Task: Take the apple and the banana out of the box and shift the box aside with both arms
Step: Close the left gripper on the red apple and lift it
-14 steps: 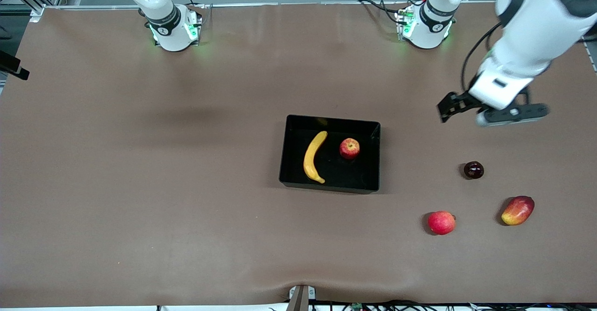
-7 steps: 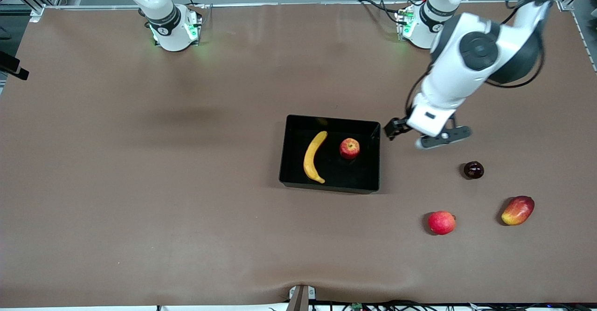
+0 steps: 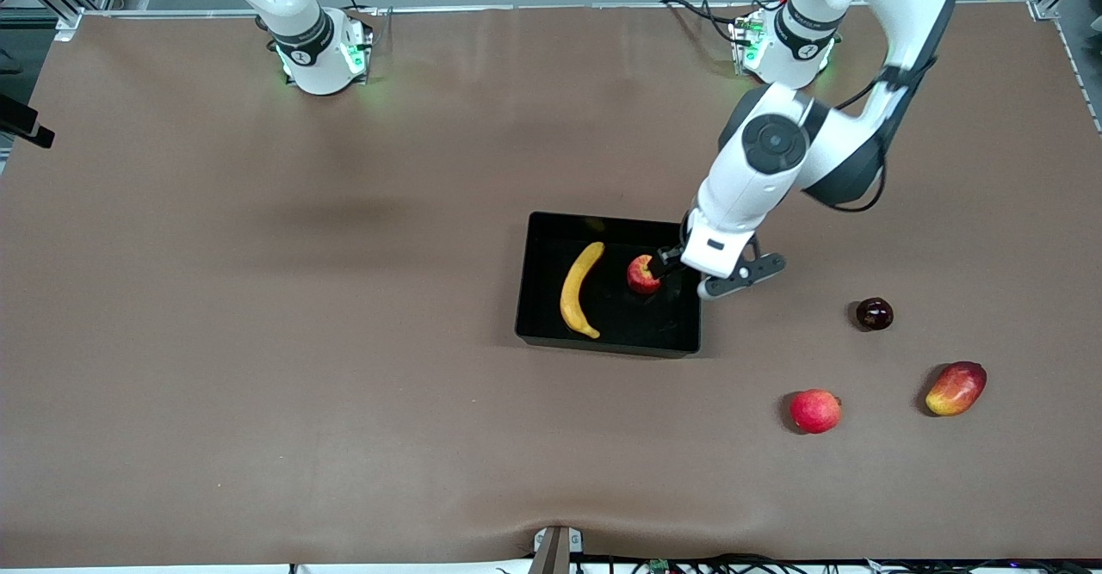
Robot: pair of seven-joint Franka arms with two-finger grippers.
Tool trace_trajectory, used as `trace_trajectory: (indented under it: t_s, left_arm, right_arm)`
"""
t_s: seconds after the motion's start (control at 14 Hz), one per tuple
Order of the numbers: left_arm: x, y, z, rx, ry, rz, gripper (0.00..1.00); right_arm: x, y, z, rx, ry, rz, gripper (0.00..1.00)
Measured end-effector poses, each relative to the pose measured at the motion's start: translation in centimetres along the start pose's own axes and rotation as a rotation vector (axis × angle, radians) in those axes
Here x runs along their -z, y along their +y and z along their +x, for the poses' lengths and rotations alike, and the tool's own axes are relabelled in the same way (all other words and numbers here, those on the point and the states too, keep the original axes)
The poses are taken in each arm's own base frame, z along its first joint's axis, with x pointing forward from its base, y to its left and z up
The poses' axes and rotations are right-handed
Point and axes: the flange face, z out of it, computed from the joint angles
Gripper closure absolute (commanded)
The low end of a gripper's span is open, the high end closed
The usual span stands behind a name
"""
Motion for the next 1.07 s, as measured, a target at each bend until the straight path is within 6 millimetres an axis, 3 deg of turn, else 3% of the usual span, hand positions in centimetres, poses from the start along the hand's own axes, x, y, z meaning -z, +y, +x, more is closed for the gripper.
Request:
trace_trajectory:
  t_s: [0.5, 1.07]
  left_arm:
    - [-6.0, 2.2, -3.5, -0.028, -0.008, 0.070, 0.00]
    - [-10.8, 2.0, -5.1, -0.058, -0.047, 0.130, 0.00]
  right_arm:
    - [-0.1, 0.5, 0.0, -0.009, -0.002, 0.001, 0.00]
    - [-0.2, 0.6, 0.0, -0.011, -0.005, 0.002, 0.00]
